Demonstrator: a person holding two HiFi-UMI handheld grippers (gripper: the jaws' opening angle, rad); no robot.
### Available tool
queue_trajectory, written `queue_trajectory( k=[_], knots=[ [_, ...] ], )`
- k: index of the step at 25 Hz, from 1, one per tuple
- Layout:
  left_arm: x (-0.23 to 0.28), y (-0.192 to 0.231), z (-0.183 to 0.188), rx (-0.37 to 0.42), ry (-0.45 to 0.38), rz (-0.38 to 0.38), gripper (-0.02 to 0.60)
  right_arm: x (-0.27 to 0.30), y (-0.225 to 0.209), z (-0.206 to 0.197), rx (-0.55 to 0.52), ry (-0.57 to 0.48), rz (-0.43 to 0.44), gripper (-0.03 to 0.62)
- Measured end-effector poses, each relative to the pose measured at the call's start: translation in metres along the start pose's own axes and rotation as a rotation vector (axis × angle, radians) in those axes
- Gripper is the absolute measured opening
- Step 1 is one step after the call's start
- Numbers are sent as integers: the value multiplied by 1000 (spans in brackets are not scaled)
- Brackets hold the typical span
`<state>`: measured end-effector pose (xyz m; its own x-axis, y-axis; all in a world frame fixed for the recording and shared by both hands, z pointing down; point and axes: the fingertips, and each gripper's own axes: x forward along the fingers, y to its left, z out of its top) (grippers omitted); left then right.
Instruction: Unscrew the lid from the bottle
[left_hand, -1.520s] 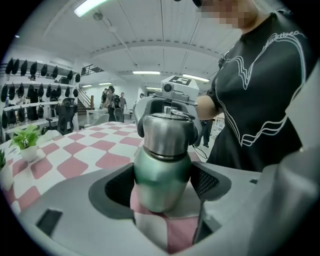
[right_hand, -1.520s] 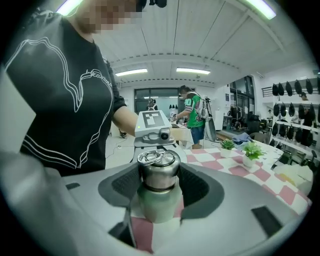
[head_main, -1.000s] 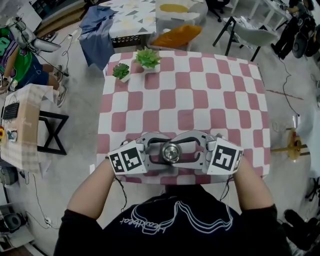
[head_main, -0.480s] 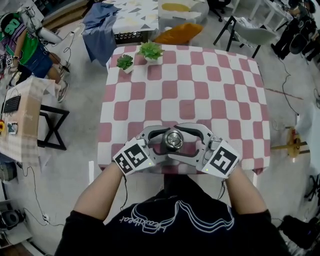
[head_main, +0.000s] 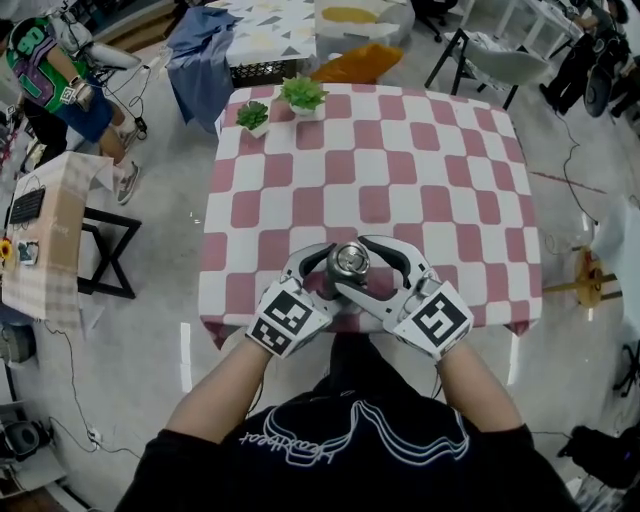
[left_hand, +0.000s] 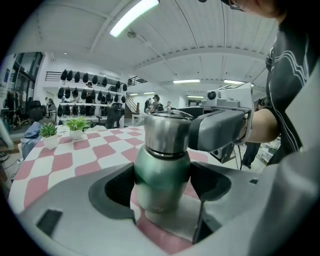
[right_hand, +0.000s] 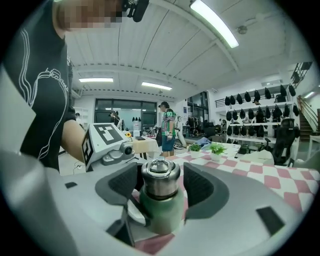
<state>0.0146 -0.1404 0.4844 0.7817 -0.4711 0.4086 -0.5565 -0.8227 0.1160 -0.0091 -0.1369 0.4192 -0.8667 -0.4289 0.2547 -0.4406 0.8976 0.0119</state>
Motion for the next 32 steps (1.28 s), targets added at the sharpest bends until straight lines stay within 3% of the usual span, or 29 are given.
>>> queue_trajectory(
  k=[5,15,22,32],
  knots=[
    [-1,0,2,-26,-13,51,354,3,0,0,25,-13,-27,244],
    [0,-1,0,-7,-18,20,354,2,0,-2,5,-3,25,250],
    [1,-1,-1,33,15,-71,354,3,1,-4,-25,35,118,249],
    [0,-2,-2,136,70,-289,354,6,1,-5,-55,95,275,249]
  ],
)
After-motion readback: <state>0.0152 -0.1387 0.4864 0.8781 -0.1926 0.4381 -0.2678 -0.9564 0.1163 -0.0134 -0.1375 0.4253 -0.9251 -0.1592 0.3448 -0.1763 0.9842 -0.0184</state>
